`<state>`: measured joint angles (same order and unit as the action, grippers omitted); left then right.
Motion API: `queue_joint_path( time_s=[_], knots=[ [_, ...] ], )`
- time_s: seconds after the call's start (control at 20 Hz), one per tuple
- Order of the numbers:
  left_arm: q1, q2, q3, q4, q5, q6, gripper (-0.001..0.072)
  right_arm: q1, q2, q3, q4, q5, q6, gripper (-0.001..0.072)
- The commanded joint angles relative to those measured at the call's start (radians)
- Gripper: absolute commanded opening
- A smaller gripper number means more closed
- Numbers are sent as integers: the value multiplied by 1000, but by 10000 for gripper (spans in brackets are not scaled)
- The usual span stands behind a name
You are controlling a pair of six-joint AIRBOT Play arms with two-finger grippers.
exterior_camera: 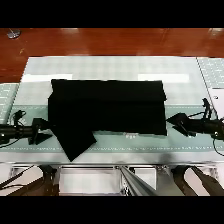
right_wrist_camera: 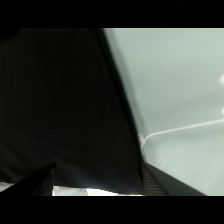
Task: Fold the shirts.
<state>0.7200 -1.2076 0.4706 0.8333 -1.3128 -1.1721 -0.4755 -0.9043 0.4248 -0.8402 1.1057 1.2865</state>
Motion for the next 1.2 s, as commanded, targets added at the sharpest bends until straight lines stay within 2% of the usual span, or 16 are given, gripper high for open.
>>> queue_joint_path(
  time_s=[0.0,0.2,0.25,0.3,0.45,0.55,0.7,0.95,1.15],
  knots=[
    [-114,7,-70,-54,53,32,701,-5,29,-63,64,12,-36,622],
    [-277,6,-68,-57,101,35,696,-6,28,-61,58,3,-10,623],
    [-291,6,-65,-55,96,49,428,-6,29,-57,35,10,-1,623],
    [-290,6,-65,-64,81,93,49,-6,28,-54,-13,13,30,623],
    [-288,8,-53,-72,64,124,28,-5,28,-54,-134,33,120,623],
    [-288,8,-41,-76,69,124,28,-5,28,-58,-118,77,135,623],
    [-288,8,-37,-76,83,124,28,-5,10,-58,-105,44,149,623],
    [-289,8,-37,-76,113,124,28,-5,-136,-58,-35,23,69,623],
    [-289,8,-37,-76,136,124,28,34,-188,-54,110,-47,26,621]
  ],
)
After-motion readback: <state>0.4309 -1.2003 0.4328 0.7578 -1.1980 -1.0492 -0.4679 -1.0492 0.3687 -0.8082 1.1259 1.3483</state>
